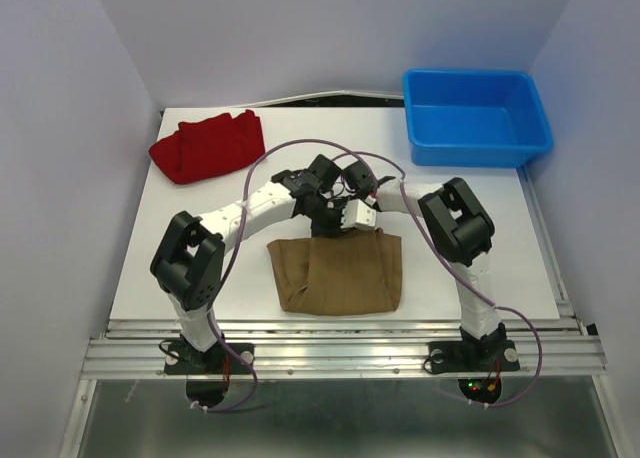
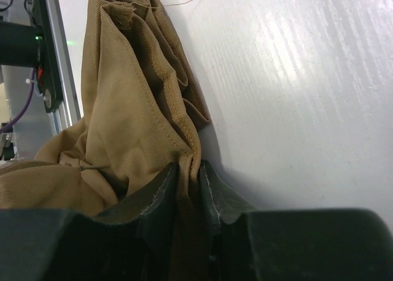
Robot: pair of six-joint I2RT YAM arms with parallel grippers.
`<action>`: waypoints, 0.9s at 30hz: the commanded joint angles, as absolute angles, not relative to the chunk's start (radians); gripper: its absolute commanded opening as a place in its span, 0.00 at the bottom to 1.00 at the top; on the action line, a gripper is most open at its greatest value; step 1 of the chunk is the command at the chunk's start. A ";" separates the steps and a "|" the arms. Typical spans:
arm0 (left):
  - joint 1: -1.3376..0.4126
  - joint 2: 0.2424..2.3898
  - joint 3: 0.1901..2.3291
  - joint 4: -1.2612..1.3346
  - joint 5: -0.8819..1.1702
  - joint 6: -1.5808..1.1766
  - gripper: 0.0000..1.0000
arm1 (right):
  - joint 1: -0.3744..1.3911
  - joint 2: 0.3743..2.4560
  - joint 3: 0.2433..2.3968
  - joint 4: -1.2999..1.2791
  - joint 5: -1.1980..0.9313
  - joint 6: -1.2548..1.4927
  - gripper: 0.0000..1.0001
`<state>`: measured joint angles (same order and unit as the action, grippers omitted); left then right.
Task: Fold and stack the skirts
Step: Fold the skirt
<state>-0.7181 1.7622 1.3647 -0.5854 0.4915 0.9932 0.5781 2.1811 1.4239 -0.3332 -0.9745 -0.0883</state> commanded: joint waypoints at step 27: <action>-0.684 1.790 1.376 -0.438 0.385 0.922 0.42 | 0.427 2.112 1.620 -0.242 -0.558 0.184 0.65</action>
